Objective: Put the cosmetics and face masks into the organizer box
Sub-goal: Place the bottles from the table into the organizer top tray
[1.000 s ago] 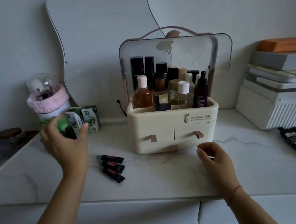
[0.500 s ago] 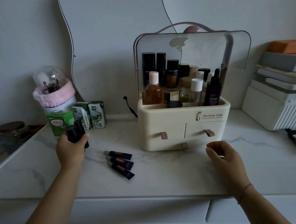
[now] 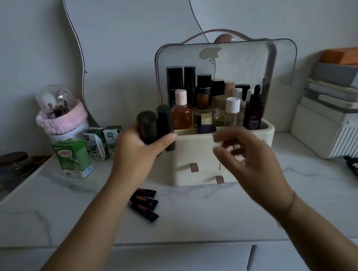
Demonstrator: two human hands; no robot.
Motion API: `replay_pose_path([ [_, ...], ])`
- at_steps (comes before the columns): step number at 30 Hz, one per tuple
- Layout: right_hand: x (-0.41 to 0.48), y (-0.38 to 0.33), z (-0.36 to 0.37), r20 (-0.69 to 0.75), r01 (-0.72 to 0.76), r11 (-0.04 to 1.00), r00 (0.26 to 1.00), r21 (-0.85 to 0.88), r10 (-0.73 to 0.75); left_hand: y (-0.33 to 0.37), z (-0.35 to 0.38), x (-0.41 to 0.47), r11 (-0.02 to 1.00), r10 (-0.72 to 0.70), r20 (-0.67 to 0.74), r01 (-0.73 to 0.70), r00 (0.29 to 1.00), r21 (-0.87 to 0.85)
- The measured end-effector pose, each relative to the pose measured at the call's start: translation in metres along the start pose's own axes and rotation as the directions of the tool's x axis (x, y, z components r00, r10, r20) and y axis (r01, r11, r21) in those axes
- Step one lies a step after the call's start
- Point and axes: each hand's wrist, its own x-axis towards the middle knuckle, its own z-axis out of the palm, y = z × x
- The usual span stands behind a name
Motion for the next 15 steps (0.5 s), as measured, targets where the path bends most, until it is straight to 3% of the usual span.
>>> replay_pose_path([
  [2, 0.035, -0.02, 0.004, 0.073, 0.018, 0.998, 0.997, 0.055, -0.022, 0.02, 0.015, 0.014, 0.999, 0.002, 0.104, 0.003, 0.995, -0.051],
  [6, 0.092, -0.022, 0.014, 0.179, -0.088, 0.992, 0.981, 0.091, 0.07, 0.03, 0.041, 0.041, 0.984, -0.036, 0.209, 0.071, 0.977, -0.161],
  [10, 0.115, -0.001, 0.019, 0.12, -0.121, 0.986, 0.987, 0.114, 0.107, 0.016, 0.049, 0.06, 0.975, -0.074, 0.257, 0.124, 0.964, -0.182],
  [15, 0.121, 0.019, 0.033, 0.072, -0.137, 0.99, 0.988, 0.03, 0.135, -0.003, 0.053, 0.07, 0.992, -0.034, 0.352, 0.074, 0.935, -0.102],
])
